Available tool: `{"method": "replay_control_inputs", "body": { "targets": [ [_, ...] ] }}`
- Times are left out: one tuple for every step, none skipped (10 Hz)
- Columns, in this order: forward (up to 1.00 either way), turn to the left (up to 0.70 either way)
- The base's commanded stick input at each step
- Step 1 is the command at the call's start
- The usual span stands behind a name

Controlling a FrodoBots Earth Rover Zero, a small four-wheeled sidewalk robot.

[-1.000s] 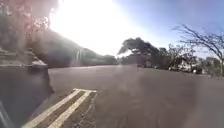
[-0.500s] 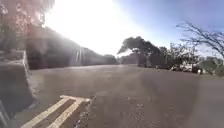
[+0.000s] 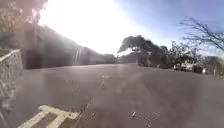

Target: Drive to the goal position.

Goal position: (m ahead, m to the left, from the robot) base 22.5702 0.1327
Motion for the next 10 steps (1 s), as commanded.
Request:
{"method": "replay_control_inputs", "body": {
  "targets": [
    [1.0,0.0],
    [1.0,0.0],
    [1.0,0.0],
    [1.0,0.0],
    [1.0,0.0],
    [1.0,0.0],
    [1.0,-0.03],
    [1.0,-0.15],
    [1.0,-0.26],
    [1.0,0.0]
  ]
}}
